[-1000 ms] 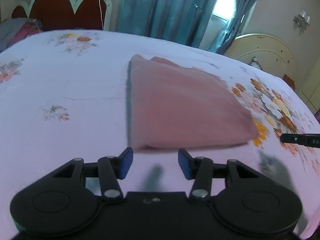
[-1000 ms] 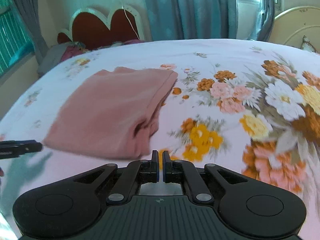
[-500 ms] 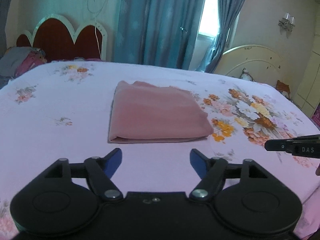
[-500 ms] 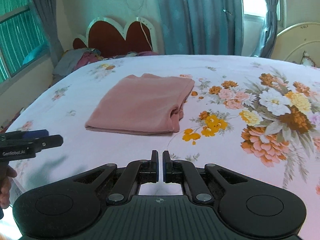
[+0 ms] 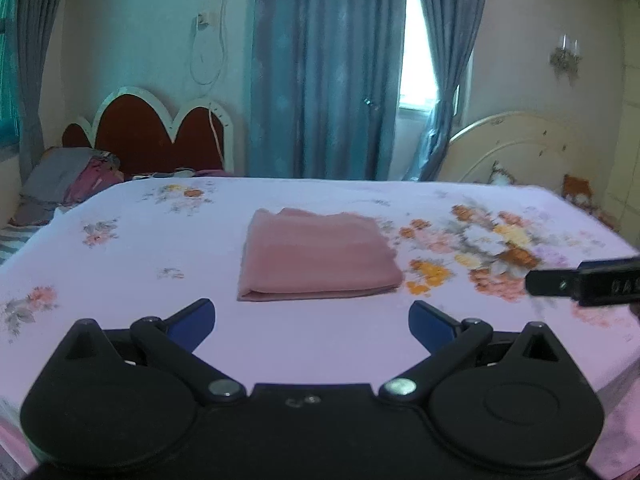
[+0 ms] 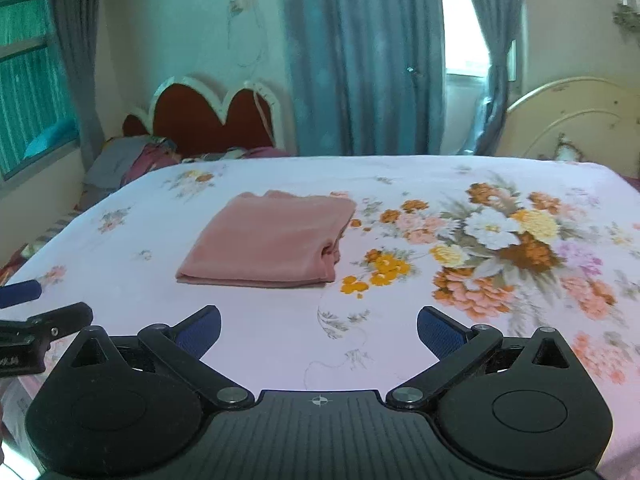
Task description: Fold small clothes
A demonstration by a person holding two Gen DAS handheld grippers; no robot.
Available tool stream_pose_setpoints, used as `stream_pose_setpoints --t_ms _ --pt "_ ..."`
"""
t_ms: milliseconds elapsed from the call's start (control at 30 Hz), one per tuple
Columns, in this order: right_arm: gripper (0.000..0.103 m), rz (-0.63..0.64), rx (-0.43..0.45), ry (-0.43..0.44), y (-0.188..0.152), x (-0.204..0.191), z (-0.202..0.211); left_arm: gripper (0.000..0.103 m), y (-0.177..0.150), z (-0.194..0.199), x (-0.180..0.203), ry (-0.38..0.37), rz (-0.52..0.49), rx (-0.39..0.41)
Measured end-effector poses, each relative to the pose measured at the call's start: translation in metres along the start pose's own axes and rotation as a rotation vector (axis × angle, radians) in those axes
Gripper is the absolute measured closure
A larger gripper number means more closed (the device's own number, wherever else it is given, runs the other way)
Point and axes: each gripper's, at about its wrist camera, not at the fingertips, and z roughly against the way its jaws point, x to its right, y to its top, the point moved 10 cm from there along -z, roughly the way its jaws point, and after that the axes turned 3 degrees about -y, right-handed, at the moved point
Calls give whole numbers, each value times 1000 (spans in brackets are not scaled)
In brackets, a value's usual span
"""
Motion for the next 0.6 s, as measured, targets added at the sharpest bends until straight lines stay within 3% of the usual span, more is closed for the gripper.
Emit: stream_pose_setpoints --t_ms 233,600 --pt "0 2 42 -16 -3 -7 38 0 2 16 9 -2 -29 14" --pt "0 7 53 -39 -3 -11 48 0 2 24 13 -27 -32 35"
